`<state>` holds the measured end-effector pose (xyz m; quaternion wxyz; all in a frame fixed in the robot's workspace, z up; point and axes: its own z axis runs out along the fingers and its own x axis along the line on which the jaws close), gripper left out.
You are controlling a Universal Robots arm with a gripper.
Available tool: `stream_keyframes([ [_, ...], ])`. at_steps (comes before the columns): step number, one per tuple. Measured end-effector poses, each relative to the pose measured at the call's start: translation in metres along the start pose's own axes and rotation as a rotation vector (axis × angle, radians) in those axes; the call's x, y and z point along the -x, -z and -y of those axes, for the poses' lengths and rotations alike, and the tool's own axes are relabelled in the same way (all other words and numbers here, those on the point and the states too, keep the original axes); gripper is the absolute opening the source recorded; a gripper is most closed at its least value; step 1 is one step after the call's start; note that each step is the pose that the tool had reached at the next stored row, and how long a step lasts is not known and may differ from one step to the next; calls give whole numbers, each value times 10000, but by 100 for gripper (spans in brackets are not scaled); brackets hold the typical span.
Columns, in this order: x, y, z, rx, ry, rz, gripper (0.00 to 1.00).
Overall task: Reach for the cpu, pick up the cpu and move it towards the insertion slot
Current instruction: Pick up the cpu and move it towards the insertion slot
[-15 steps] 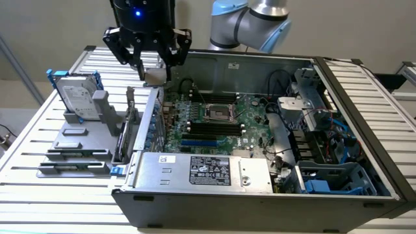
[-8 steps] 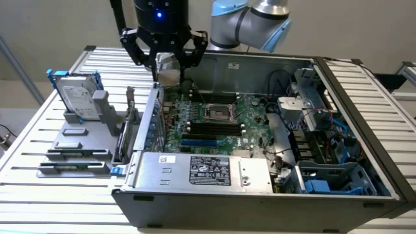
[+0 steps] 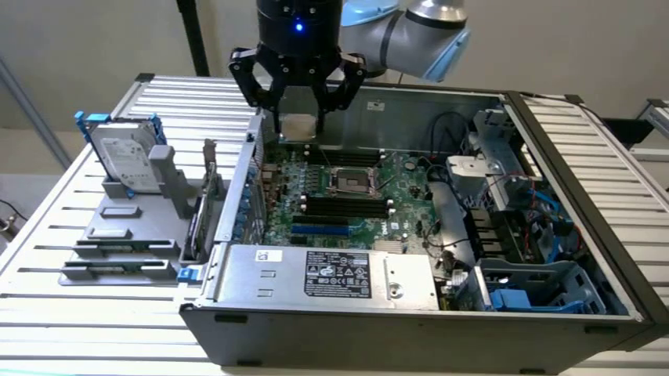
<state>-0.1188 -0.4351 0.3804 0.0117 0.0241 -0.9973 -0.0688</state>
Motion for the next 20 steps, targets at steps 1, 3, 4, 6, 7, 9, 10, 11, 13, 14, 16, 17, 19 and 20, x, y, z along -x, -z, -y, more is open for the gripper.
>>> stream_keyframes([
  [1, 43, -6, -7, -26, -2, -7, 55],
  [3, 117, -14, -26, -76, -3, -18, 55],
  [4, 153, -20, -37, -93, -4, -19, 55],
  [6, 225, -28, -62, -125, -6, -24, 55],
  [7, 259, -33, -76, -140, -6, -25, 55],
  [9, 327, -44, -107, -175, -7, -30, 55],
  [10, 359, -50, -122, -194, -8, -32, 55],
  [11, 390, -56, -140, -215, -8, -34, 55],
  [13, 444, -71, -178, -257, -10, -38, 55],
  [14, 468, -79, -199, -279, -11, -40, 55],
  [16, 514, -97, -248, -321, -13, -43, 55],
  [17, 535, -106, -273, -341, -13, -44, 55],
  [19, 576, -123, -327, -382, -14, -46, 55],
  [20, 596, -129, -355, -398, -15, -47, 55],
])
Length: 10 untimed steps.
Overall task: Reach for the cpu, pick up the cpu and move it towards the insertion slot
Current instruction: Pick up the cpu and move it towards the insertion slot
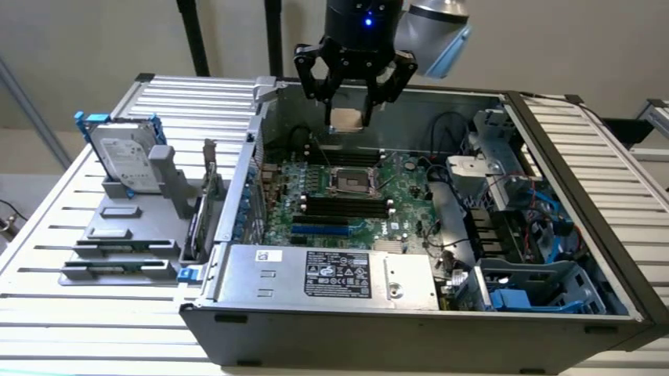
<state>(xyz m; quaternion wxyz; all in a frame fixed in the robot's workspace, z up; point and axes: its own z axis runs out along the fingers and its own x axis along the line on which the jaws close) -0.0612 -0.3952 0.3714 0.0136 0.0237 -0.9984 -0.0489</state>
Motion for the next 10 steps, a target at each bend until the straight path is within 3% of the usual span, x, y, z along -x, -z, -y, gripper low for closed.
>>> stream_keyframes([
  [10, 189, -35, -288, -170, -7, -8, 55],
])
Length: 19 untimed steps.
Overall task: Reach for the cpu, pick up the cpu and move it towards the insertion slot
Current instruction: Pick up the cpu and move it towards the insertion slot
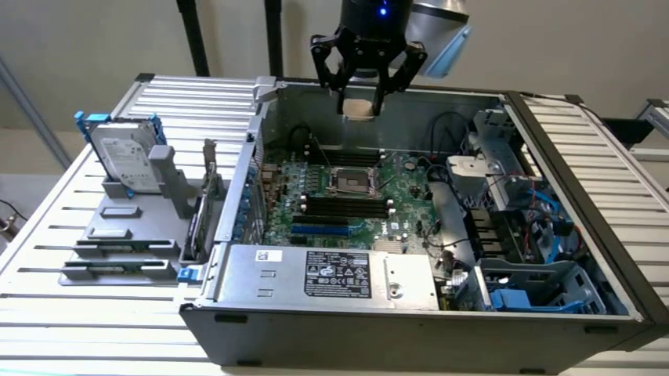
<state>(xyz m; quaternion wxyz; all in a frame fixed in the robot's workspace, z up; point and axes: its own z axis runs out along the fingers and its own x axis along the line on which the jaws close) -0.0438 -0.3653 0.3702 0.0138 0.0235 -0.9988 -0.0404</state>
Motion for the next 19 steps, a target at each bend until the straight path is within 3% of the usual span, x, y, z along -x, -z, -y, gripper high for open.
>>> stream_keyframes([
  [6, 86, -12, -153, -142, -3, -6, 55],
  [13, 142, -19, -275, -316, -41, -12, 55],
  [19, 152, -21, -359, -367, -178, 22, 55],
])
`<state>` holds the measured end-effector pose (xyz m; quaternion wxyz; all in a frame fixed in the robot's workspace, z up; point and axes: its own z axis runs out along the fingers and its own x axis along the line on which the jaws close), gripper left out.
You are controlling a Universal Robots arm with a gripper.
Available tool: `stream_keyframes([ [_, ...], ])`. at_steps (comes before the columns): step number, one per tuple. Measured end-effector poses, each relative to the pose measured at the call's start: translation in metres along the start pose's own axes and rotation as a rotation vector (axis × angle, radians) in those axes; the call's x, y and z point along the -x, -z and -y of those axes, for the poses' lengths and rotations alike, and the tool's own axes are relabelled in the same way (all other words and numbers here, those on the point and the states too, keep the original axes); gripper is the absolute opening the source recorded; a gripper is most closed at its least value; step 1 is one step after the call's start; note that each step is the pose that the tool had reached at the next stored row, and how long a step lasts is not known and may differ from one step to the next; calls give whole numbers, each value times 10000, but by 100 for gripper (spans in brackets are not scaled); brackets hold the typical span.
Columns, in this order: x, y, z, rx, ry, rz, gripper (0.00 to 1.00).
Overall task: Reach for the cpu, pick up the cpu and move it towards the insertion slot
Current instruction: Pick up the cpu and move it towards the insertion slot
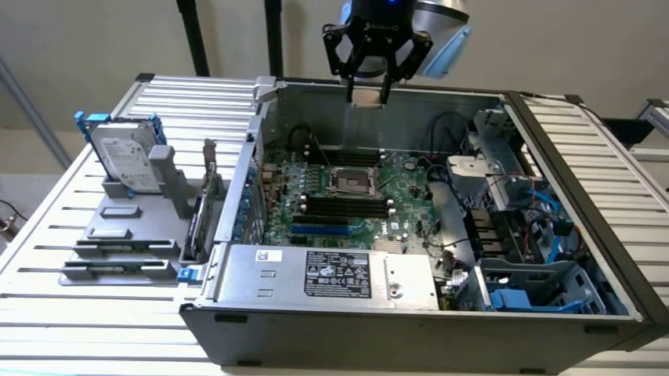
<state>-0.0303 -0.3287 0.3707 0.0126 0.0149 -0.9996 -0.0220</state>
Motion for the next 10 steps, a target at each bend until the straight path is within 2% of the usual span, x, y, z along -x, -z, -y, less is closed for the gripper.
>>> stream_keyframes([
  [3, 1, 0, -8, 1, -150, 67, 55],
  [10, 1, 0, -8, 2, -205, 73, 55],
])
